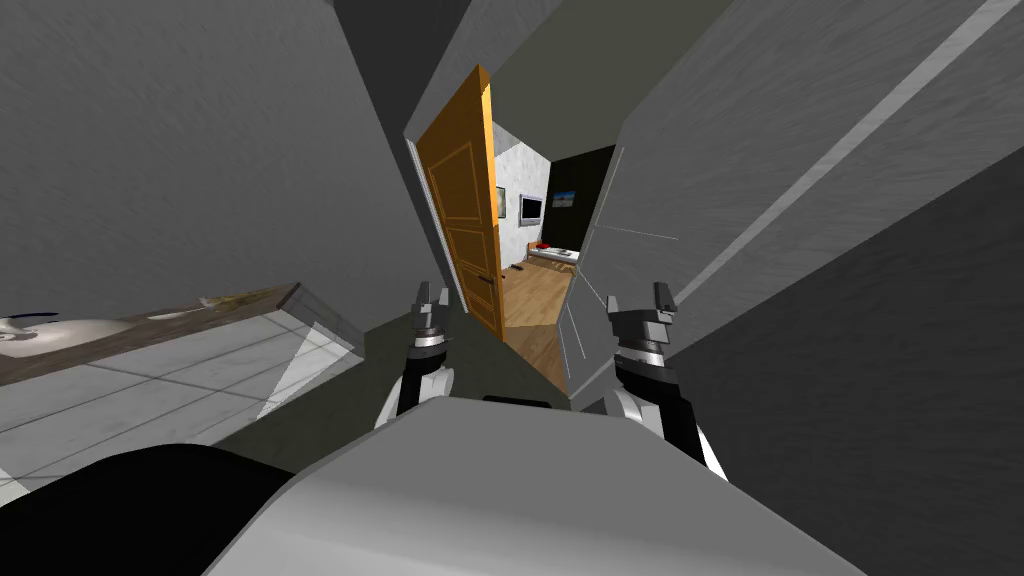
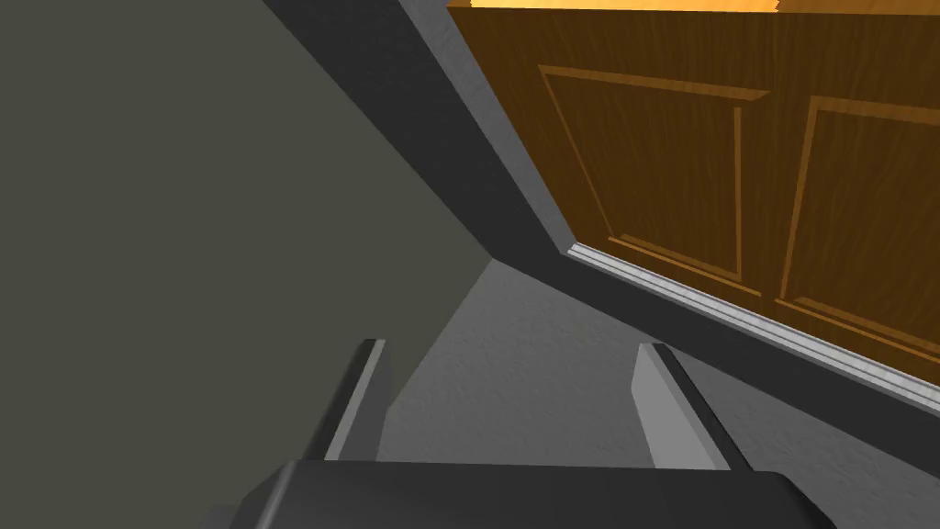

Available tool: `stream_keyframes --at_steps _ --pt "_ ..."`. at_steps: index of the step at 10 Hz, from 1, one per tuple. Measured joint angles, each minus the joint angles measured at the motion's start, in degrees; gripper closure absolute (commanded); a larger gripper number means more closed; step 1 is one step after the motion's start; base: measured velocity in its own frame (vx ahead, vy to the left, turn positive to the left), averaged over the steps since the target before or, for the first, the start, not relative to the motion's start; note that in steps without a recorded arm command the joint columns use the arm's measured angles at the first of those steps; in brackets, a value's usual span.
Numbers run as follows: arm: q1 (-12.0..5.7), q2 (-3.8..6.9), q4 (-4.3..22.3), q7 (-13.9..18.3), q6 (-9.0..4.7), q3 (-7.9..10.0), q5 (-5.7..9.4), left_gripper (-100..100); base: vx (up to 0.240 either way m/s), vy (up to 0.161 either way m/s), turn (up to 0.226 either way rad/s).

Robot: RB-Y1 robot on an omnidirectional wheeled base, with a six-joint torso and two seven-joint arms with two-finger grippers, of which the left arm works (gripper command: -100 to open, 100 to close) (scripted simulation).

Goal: Push the door open

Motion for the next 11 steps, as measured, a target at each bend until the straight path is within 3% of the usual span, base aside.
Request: stream_keyframes --at_steps 6,11 --pt "-3.05 2.63 5.76 0.04 2.29 -1.73 -0.18 -100 0.060 0.136 -0.079" --pt "-5.80 4.22 11.45 0.04 4.10 -3.47 -0.38 -100 0.067 0.118 -0.080"
